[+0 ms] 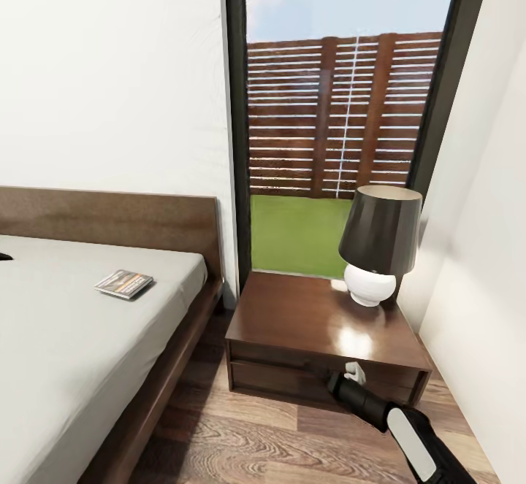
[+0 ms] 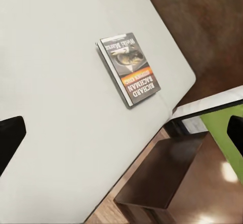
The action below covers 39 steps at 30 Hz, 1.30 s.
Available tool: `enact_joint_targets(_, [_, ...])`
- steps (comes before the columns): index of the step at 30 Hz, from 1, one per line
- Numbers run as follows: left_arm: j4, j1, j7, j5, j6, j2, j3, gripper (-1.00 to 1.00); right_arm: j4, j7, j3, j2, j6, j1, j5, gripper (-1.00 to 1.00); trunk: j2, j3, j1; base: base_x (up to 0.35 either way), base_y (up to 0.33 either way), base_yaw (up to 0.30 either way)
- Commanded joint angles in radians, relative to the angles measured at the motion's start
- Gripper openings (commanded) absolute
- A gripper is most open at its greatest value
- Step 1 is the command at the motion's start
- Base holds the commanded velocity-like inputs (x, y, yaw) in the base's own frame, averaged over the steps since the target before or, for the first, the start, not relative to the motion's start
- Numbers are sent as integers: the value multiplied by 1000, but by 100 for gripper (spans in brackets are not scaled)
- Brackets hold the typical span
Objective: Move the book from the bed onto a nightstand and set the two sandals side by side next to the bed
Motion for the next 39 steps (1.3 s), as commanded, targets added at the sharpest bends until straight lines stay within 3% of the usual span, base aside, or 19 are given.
enact_joint_targets(1, [-4,-1,9,13,3,6,-6,100,-14,-2,2,0,10,-2,-8,100,0,-1,0,0,0,0])
enact_joint_targets(7, [-27,0,4,17,3,23,-44,100,-65,-3,2,3,20,-5,-9,100,0,-1,0,0,0,0])
enact_joint_targets(13, [-22,1,4,13,-1,23,-84,100,-110,-2,3,2,20,-6,-3,100,0,-1,0,0,0,0])
enact_joint_targets(26, [70,1,7,1,-5,-50,-104,100,-184,10,1,1,24,-6,3,100,0,-1,0,0,0,0])
enact_joint_targets(39, [90,1,5,-50,-20,-92,-104,100,-188,13,-4,0,25,-6,2,100,0,-1,0,56,0,0])
